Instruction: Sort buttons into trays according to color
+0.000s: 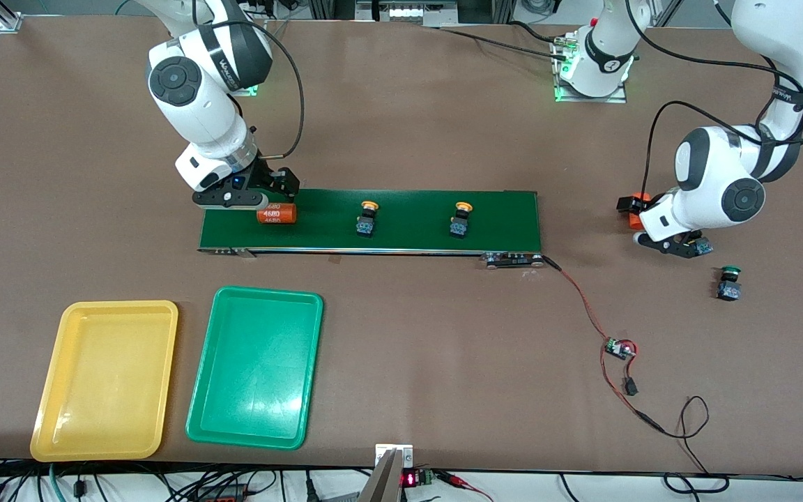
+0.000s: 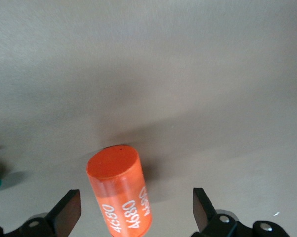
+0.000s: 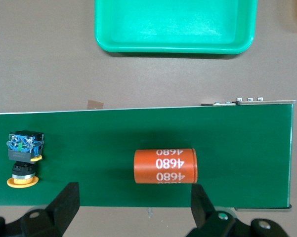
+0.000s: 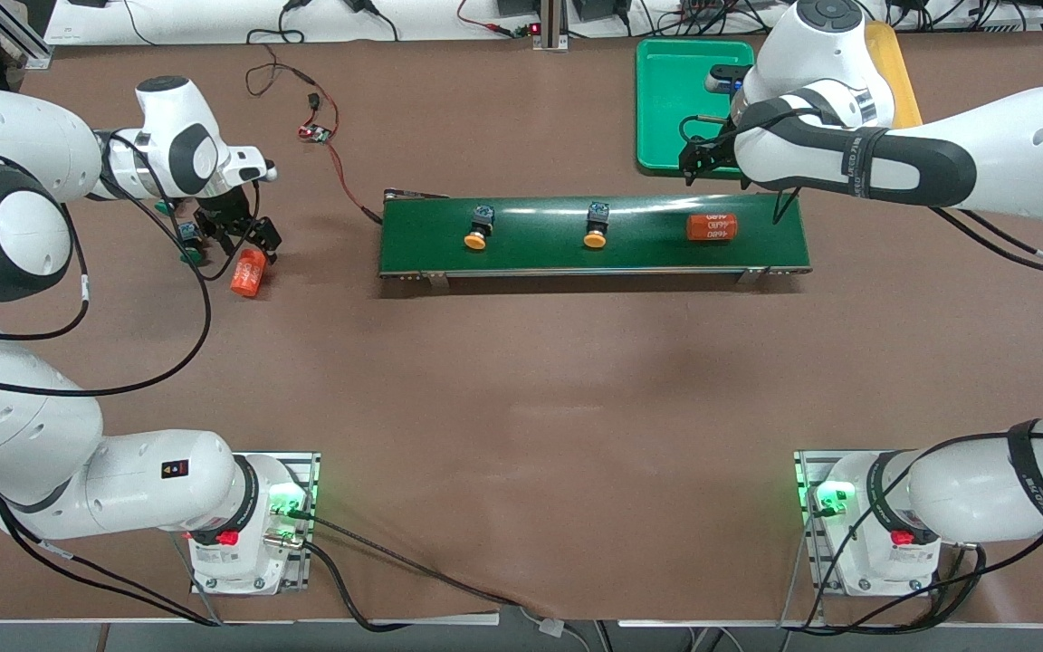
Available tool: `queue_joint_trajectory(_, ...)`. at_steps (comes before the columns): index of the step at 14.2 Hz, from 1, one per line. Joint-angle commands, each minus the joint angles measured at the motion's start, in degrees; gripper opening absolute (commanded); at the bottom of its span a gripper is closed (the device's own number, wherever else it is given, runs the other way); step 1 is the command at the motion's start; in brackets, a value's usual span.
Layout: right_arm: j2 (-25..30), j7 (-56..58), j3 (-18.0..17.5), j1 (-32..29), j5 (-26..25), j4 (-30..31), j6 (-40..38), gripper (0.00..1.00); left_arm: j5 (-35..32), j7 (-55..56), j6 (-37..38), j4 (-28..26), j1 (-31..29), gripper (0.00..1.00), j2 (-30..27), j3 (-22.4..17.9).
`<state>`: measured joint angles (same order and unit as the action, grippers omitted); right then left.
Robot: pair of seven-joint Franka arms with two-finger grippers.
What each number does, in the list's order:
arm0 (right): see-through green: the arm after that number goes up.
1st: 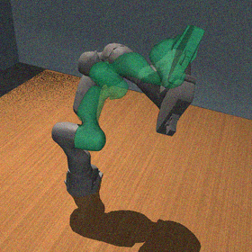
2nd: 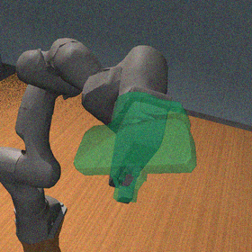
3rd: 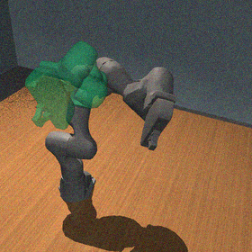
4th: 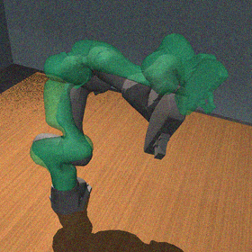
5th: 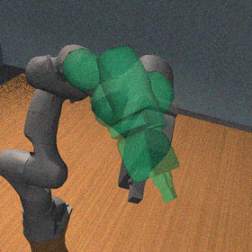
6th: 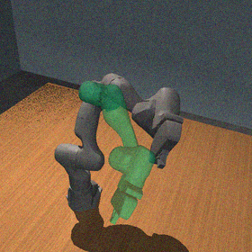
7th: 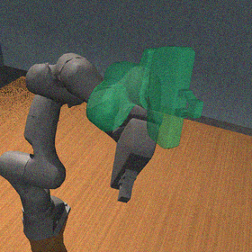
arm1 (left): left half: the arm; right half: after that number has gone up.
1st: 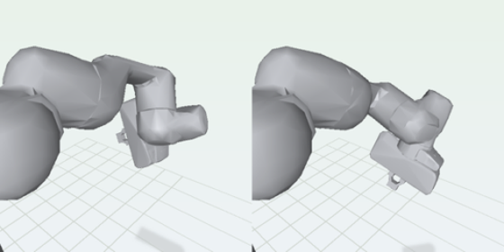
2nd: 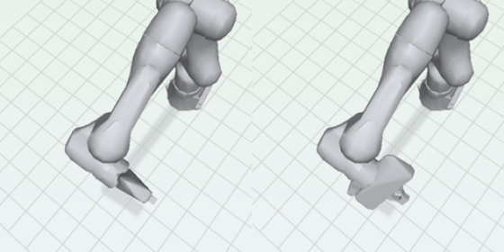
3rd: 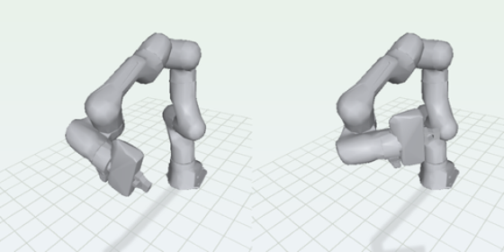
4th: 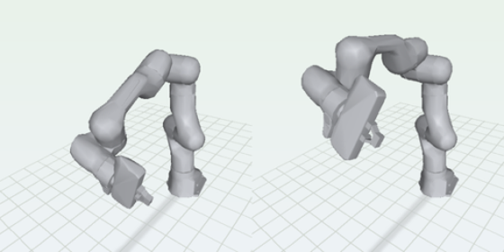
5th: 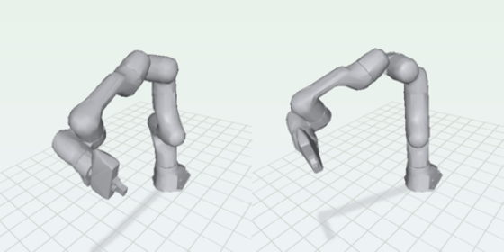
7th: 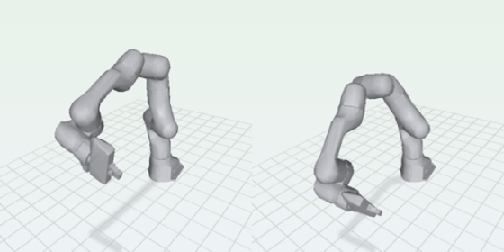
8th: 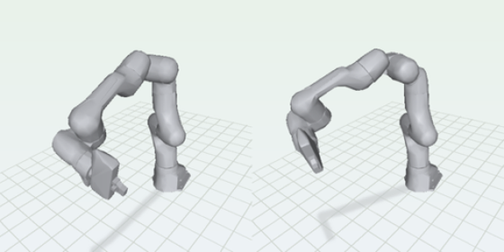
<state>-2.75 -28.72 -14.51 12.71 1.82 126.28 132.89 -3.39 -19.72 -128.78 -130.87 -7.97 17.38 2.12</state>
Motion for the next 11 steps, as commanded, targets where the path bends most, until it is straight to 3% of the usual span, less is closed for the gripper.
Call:
queue_joint_trajectory(1,-0.4,-0.6,-0.2,0.2,-0.8,-0.4,0.6,1.0,1.5,-6.3,-3.7,-1.3,0.9,1.0,1.7,-2.9)
queue_joint_trajectory(2,-0.8,-0.8,-0.2,0.4,-0.8,-0.4,0.7,1.0,1.5,-7.0,-3.9,-1.7,0.7,1.0,2.0,-3.0)
queue_joint_trajectory(3,-1.0,-1.1,-0.2,0.5,-0.8,-0.4,0.6,1.0,1.4,-9.0,-3.4,-2.2,0.3,0.89,2.0,-3.0)
queue_joint_trajectory(4,-1.3,-1.2,-0.2,0.4,-0.8,-0.4,0.7,1.0,1.4,-10.9,-2.7,-2.5,0.3,0.64,2.0,-2.9)
queue_joint_trajectory(5,-2.0,-1.2,-0.2,0.4,-0.8,-0.4,0.7,1.0,1.5,-11.0,-2.0,-2.6,0.3,0.47,2.0,-2.8)
queue_joint_trajectory(7,-3.3,-1.2,-0.2,0.6,-0.9,-0.5,1.6,1.0,1.5,-11.7,-1.7,-2.0,0.2,0.27,1.8,-2.8)
queue_joint_trajectory(8,-4.3,-1.2,-0.2,0.7,-1.1,-0.5,2.8,1.0,1.4,-11.7,-1.6,-1.8,0.1,0.2,1.5,-2.8)
queue_joint_trajectory(11,-6.1,-1.4,-0.1,1.4,-1.1,-0.5,5.1,1.0,1.2,-11.8,5.4,4.5,0.3,0.19,-0.2,0.2)
